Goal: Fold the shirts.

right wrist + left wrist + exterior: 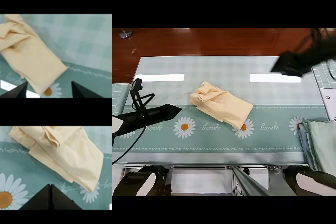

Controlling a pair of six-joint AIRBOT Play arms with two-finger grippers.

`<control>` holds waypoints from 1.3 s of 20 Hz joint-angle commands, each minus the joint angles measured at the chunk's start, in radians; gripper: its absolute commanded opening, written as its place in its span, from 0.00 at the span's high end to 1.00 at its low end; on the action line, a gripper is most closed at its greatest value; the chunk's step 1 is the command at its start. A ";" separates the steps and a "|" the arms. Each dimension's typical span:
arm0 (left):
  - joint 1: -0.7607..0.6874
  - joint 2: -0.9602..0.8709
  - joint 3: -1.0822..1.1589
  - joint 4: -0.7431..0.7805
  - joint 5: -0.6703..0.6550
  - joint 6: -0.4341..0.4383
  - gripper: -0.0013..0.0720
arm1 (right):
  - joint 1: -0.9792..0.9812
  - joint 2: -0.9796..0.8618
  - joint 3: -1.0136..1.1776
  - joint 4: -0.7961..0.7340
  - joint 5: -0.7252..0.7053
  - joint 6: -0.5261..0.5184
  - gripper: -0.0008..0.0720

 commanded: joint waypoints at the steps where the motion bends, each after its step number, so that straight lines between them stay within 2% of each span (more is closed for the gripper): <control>1: -0.006 -0.025 -0.001 0.001 0.004 0.000 0.96 | -0.078 0.362 -0.679 0.038 -0.412 0.200 0.13; 3: -0.026 -0.051 -0.001 0.000 0.005 -0.001 0.96 | -0.036 0.401 -0.935 0.290 -0.564 0.154 0.13; 5: -0.046 -0.086 -0.001 -0.019 0.013 0.000 0.96 | 0.042 0.334 -1.009 0.434 -0.623 0.067 0.13; 10: -0.108 -0.149 0.000 -0.086 0.048 0.001 0.96 | 0.190 0.025 -0.876 0.641 -0.646 -0.087 0.13; 14: -0.130 -0.158 0.000 -0.086 0.051 0.003 0.96 | 0.277 -0.198 -0.698 0.647 -0.604 -0.090 0.15; 15: -0.131 -0.158 0.000 -0.087 0.051 0.003 0.96 | 0.288 -0.236 -0.653 0.646 -0.602 -0.090 0.22; 16: -0.131 -0.158 0.000 -0.086 0.051 0.003 0.96 | 0.288 -0.272 -0.604 0.647 -0.598 -0.090 0.39; 17: -0.131 -0.157 0.000 -0.087 0.051 0.003 0.96 | 0.287 -0.297 -0.554 0.645 -0.575 -0.108 0.73; 18: -0.131 -0.157 0.000 -0.087 0.051 0.003 0.96 | 0.287 -0.314 -0.489 0.644 -0.536 -0.175 0.95; 21: -0.131 -0.158 0.000 -0.087 0.051 0.003 0.96 | 0.278 -0.316 -0.224 0.510 -0.400 -0.184 0.95; 26: -0.131 -0.158 0.000 -0.086 0.052 0.003 0.96 | 0.258 -0.317 0.357 0.162 -0.033 -0.027 0.95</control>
